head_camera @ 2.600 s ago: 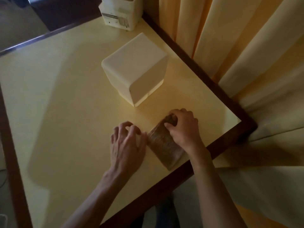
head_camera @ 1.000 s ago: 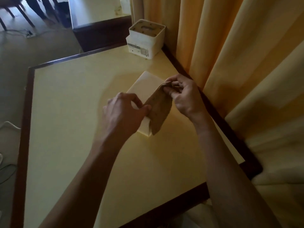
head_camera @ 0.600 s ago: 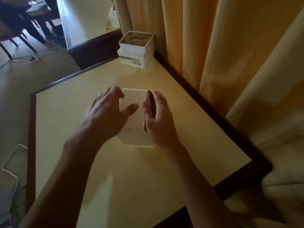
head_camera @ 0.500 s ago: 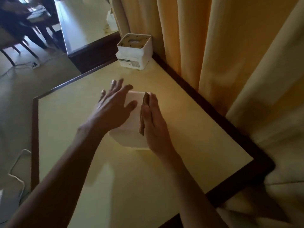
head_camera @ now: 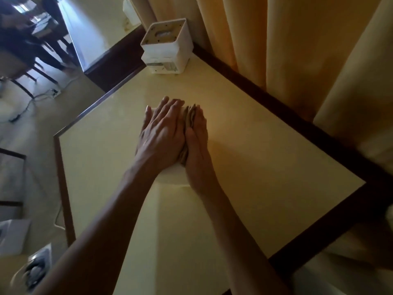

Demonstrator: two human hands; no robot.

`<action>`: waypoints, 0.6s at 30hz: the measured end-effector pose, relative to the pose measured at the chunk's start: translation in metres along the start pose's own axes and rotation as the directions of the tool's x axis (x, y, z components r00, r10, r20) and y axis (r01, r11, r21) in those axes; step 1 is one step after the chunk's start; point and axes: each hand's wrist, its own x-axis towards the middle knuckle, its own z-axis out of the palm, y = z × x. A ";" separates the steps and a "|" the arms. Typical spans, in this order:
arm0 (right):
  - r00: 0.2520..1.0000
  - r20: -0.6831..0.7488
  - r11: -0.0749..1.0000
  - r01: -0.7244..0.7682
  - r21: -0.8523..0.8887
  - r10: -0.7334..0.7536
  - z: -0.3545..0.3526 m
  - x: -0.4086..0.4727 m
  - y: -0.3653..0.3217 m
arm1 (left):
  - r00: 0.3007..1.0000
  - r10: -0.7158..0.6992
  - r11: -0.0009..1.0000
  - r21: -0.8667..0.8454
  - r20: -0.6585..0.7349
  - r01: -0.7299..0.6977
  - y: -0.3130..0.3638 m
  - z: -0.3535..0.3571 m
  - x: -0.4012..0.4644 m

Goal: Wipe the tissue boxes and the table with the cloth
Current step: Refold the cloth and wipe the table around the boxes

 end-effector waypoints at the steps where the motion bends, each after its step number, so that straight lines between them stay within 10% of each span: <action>1: 1.000 -0.009 1.000 -0.008 0.010 0.008 0.001 0.008 0.001 | 1.000 0.013 1.000 0.016 0.001 -0.013 0.000 0.000 -0.001; 18: 0.998 -0.058 1.000 0.017 -0.013 -0.018 0.013 -0.070 0.013 | 1.000 -0.019 1.000 0.018 -0.024 0.020 -0.003 0.003 -0.001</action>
